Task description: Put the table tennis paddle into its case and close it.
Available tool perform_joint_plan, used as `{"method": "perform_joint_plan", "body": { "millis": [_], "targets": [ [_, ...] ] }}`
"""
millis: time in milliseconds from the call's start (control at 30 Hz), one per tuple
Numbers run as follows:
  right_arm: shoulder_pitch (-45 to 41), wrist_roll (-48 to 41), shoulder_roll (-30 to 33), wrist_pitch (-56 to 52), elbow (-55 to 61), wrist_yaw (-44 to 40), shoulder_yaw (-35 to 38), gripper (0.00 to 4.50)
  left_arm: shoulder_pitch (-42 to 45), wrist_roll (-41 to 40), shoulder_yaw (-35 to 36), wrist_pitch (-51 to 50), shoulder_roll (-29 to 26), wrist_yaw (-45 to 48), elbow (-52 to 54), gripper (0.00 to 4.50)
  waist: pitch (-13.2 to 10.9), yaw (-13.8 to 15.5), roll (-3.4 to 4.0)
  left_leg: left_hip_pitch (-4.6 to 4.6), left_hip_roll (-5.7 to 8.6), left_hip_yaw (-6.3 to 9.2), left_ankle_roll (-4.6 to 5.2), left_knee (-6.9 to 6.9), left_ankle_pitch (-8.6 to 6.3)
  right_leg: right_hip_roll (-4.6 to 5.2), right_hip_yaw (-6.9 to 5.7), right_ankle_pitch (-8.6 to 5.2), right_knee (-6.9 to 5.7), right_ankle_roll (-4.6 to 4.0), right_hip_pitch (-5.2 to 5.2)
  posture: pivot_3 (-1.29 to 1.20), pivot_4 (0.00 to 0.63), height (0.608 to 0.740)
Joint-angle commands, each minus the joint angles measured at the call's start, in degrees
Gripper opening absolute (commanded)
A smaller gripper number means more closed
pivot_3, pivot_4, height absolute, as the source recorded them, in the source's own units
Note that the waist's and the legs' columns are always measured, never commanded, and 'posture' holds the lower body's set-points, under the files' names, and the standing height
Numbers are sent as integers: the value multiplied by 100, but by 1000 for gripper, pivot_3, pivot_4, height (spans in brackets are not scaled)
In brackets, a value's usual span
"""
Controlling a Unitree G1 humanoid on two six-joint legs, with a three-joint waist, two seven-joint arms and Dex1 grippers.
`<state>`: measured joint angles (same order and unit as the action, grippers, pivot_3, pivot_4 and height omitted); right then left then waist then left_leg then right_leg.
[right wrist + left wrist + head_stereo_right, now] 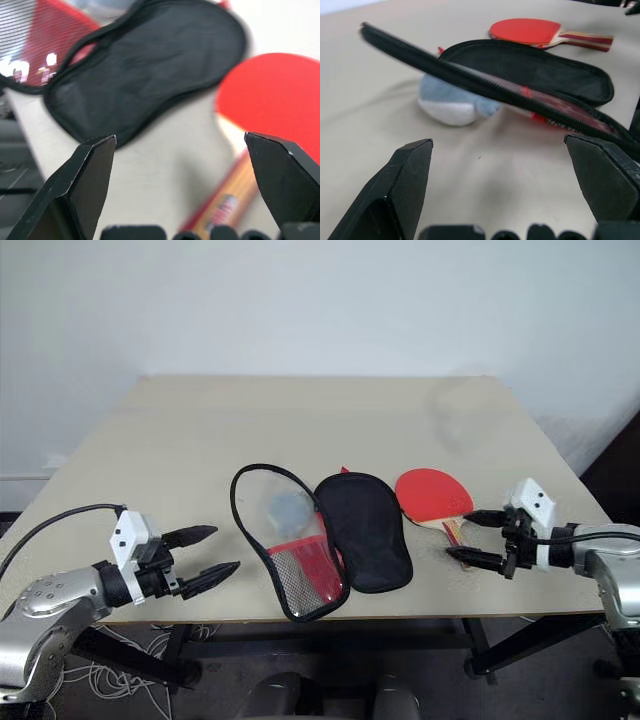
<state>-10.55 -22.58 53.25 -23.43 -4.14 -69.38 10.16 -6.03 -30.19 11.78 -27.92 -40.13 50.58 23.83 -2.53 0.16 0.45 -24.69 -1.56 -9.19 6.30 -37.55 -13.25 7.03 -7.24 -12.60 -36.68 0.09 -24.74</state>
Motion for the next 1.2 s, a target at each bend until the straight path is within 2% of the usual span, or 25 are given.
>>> {"method": "perform_joint_plan", "body": {
  "millis": [33,300,633,867,967,1200],
  "targets": [
    [-56,-151,103,-155,240,100,220,4459,167,54,-101,186,47,-2,-46,4500,0,-1,0,0,0,0,0,0,0,0,0,0,0,0,0,0,0,706],
    [-64,-224,-24,-543,575,341,165,4459,159,34,-212,244,64,32,-68,4500,0,-9,0,0,0,2,0,-5,0,0,0,0,0,0,1,0,0,706],
    [204,-644,-362,-1729,1470,1135,164,4459,279,27,-4,380,-80,212,-494,4500,0,0,1,0,0,6,1,-4,0,1,-3,0,1,0,3,0,0,706],
    [86,-573,-589,-2305,1822,2010,137,4459,260,-58,155,271,-253,277,-543,4500,0,5,-2,-1,1,5,1,-2,0,2,-3,0,1,0,2,0,0,706],
    [67,-170,-627,-2446,1869,2640,-58,4459,316,-42,200,280,-334,326,-642,4500,0,0,-2,-2,1,4,0,4,0,1,-2,0,1,0,1,0,0,706],
    [-218,-165,-803,-3529,1923,3428,-166,4459,475,-18,153,276,-420,389,-754,4500,0,-13,-2,-2,2,-4,-11,25,7,0,4,0,1,0,-14,0,0,706]
  ]
}}
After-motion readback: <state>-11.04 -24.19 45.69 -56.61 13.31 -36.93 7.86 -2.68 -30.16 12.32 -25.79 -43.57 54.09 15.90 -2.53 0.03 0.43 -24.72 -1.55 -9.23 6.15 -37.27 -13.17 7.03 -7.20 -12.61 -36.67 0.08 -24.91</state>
